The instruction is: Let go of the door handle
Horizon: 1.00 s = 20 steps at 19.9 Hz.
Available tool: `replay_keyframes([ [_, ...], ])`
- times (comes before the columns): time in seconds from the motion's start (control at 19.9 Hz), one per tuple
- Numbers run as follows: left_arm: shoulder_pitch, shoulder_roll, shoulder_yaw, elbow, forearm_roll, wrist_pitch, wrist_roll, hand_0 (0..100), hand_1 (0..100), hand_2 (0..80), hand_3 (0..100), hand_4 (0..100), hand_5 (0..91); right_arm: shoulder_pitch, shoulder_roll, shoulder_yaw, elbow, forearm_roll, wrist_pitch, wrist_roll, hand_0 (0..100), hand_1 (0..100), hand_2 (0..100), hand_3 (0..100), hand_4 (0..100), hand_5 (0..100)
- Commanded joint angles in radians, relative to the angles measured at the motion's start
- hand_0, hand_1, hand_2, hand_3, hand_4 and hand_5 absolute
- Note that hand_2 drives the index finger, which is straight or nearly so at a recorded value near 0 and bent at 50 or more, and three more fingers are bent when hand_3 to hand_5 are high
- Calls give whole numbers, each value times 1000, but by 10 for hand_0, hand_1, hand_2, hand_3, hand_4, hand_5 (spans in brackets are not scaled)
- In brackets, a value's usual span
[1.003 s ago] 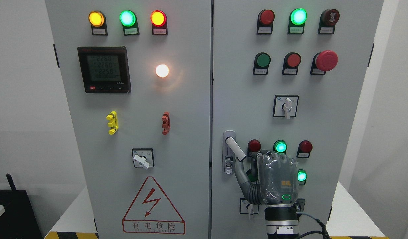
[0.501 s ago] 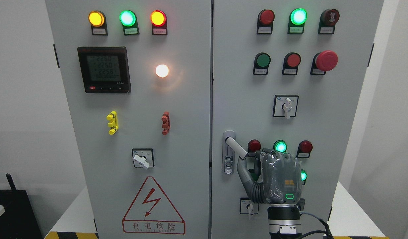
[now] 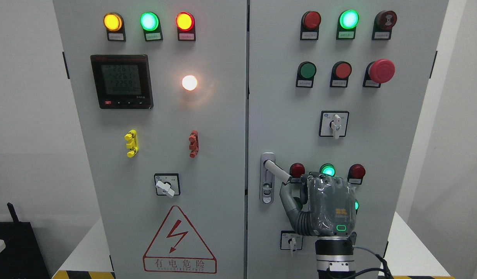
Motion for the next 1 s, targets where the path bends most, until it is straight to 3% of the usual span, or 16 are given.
replay_keyframes([
  [0.0, 0, 0, -12, -15, -1, 0, 0, 120, 389, 0, 0, 0, 0, -6, -1, -8, 0, -1, 0, 9, 589, 402, 1000, 1000, 1000, 980],
  [0.95, 0, -1, -12, -15, 0, 0, 0, 120, 389, 0, 0, 0, 0, -34, 1, -13, 3, -3, 0, 12, 594, 393, 1000, 1000, 1000, 979],
])
